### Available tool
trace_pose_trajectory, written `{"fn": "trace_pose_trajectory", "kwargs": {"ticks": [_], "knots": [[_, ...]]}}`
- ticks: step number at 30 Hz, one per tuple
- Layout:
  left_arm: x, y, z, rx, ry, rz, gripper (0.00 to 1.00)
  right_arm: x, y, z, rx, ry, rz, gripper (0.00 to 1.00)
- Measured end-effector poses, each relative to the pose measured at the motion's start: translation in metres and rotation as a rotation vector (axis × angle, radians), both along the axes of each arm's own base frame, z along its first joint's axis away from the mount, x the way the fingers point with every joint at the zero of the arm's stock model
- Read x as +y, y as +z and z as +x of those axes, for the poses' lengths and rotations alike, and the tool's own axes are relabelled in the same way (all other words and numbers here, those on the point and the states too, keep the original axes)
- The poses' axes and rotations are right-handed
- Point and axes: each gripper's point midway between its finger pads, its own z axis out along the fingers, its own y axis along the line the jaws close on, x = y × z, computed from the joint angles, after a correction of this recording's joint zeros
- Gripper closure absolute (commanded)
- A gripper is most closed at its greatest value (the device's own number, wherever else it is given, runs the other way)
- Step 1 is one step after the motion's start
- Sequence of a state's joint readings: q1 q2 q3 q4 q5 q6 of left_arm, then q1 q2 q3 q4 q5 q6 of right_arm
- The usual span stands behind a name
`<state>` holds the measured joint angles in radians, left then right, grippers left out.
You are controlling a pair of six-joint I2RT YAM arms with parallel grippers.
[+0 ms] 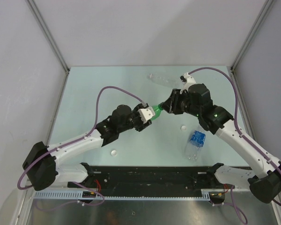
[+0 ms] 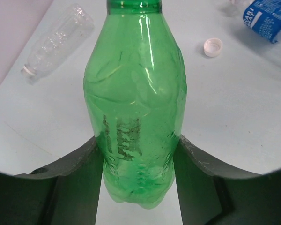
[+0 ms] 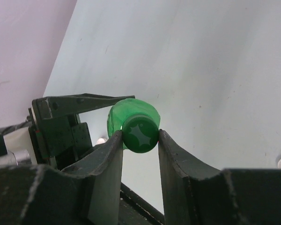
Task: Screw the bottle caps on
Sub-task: Screw the bottle cap onto the plastic bottle.
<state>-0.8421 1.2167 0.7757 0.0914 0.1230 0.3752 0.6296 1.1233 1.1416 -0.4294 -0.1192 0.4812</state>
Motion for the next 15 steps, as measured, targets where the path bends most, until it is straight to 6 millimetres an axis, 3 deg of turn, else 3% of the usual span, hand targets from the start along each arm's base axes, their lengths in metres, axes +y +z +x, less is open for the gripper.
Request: {"fn": "trace_pose_trajectory", "kwargs": {"ticks": [7, 15], "knots": [[-0.007, -0.003, 0.013, -0.041, 0.060, 0.002, 1.00, -0.005, -0.002, 0.013, 0.067, -0.082, 0.062, 1.00], [-0.009, 0.008, 0.024, -0.103, 0.121, -0.024, 1.00, -0.005, 0.009, 0.022, 0.094, -0.139, 0.159, 1.00]]}}
